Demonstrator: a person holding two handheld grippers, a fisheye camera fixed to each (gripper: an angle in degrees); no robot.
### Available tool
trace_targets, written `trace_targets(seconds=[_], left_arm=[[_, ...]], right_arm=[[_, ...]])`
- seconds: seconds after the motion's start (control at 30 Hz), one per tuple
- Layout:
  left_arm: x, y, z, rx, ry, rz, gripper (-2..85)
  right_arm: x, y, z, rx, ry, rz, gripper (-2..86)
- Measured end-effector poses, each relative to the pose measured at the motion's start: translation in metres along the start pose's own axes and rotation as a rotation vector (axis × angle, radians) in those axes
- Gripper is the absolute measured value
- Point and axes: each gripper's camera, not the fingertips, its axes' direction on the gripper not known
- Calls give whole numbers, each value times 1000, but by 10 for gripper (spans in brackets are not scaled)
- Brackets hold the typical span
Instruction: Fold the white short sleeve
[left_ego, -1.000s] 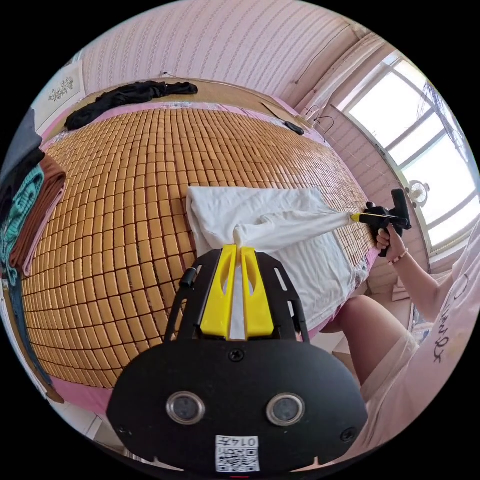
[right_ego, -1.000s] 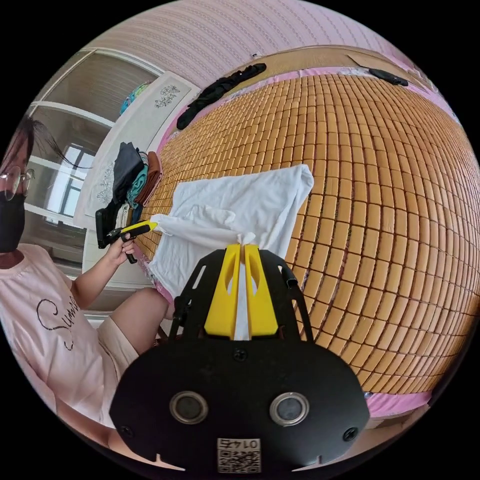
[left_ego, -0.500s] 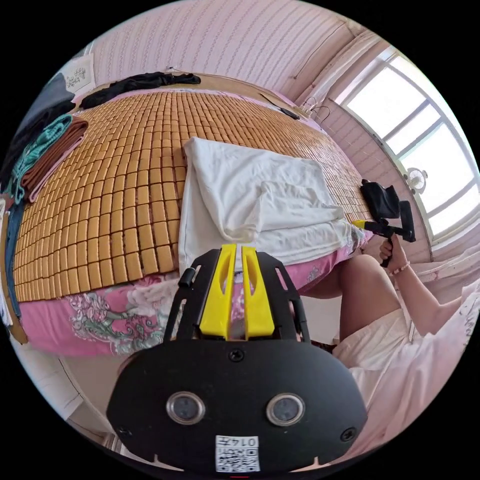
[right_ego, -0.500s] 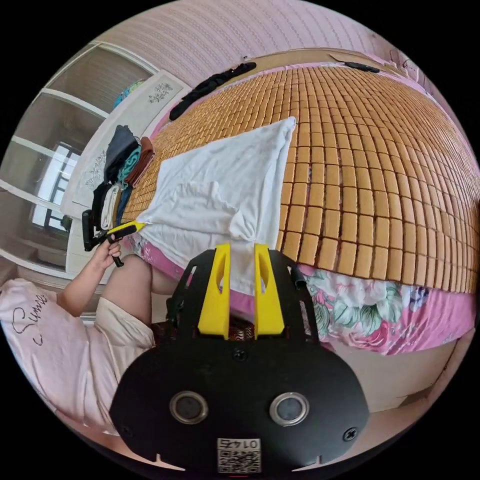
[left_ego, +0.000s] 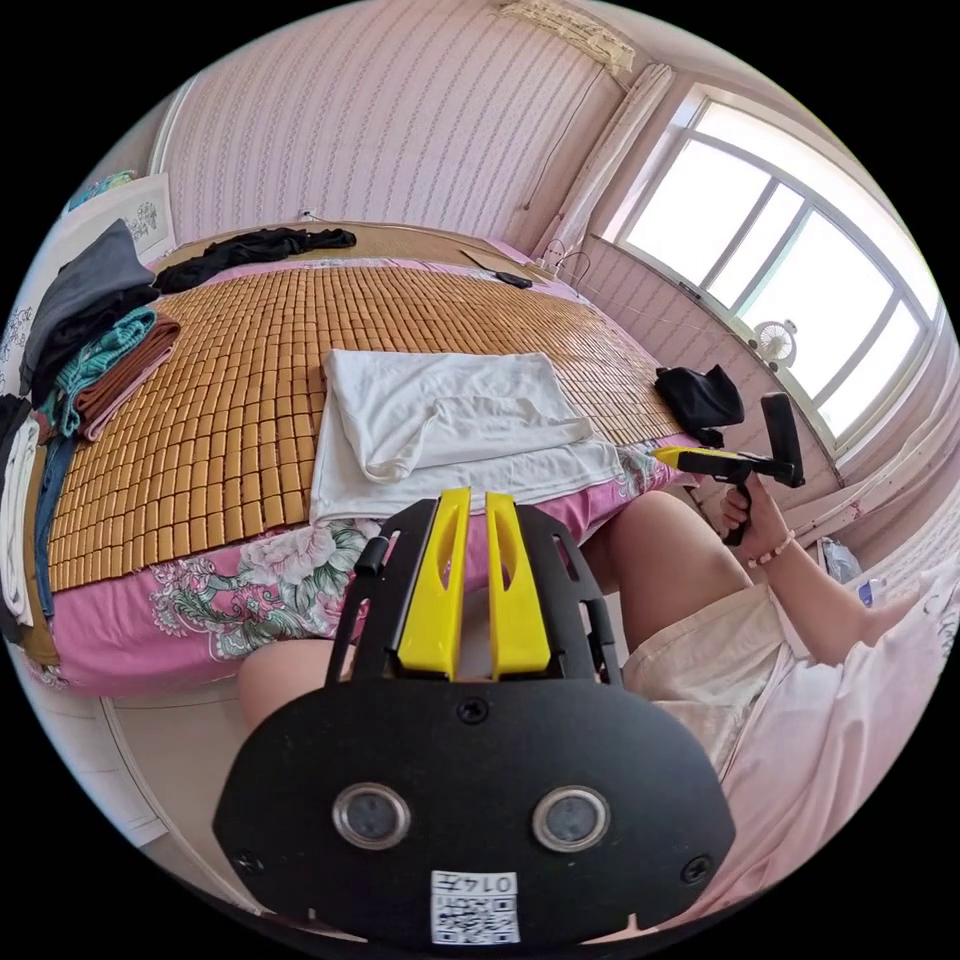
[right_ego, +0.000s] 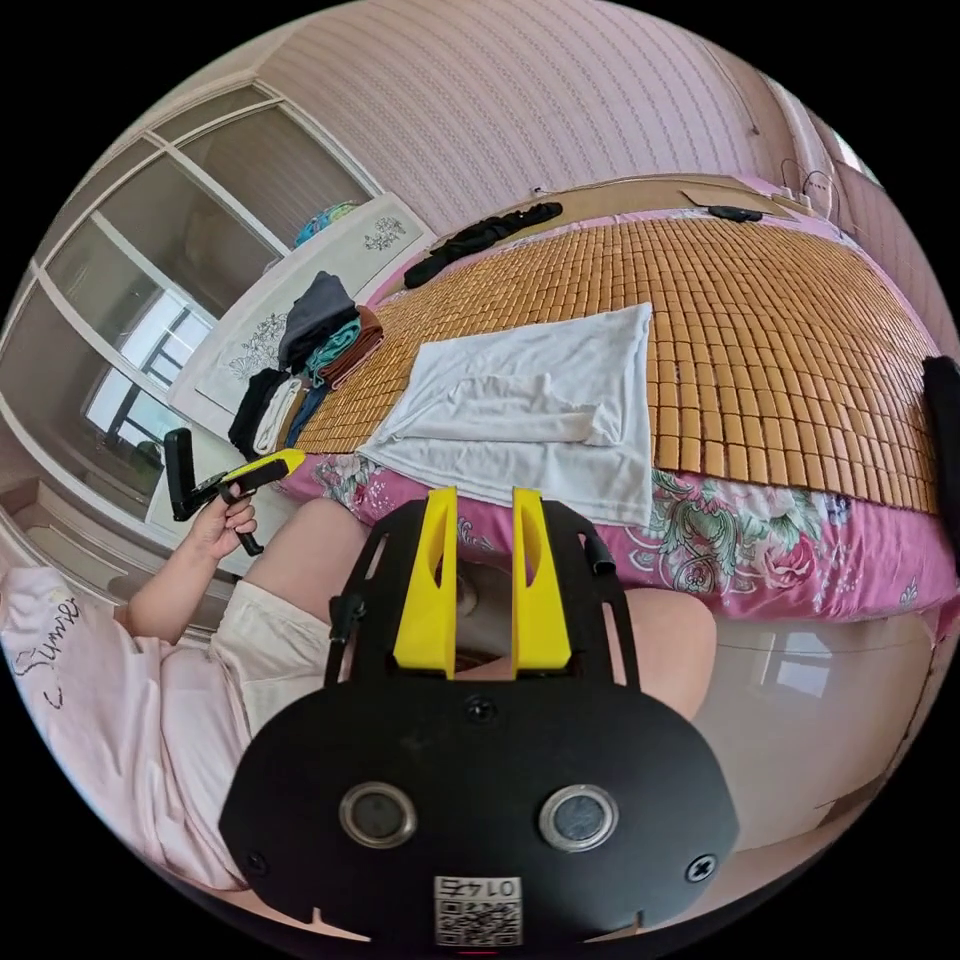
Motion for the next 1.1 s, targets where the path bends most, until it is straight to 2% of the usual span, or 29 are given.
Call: trace_targets(seconds=[0.2,0.3,0.4,0.47,0.53,0.63,0.77,0.87,0.97,1.1], left_arm=[[-10,-29,37,-73,20,-4,46],[-14,-61,68,-115,6,13,45],[-14,-95,106,-146,-7,32,46],[-17,-113,131,-162,-30,29,53],[-23,-130,167,-228,-38,1,63],[-33,-133,201,-353,-40,-26,20],[-34,-121,187,-308,26,23,-6],[-24,-96,155,-280,160,133,-7],[-22,-66,126,-318,226,170,-2],[-53,-56,95,-281,220,81,28]], right_arm=[[1,-46,40,-80,102,-109,115],[16,-79,67,-106,136,-97,168],[36,-107,103,-193,134,-74,173],[48,-117,121,-232,136,-60,153],[62,-123,141,-275,114,-52,96],[74,-119,150,-303,51,-61,32],[80,-103,126,-224,-112,-110,18],[74,-82,108,-280,-297,-218,18],[72,-63,102,-400,-256,-251,32],[92,-64,88,-348,-164,-170,54]])
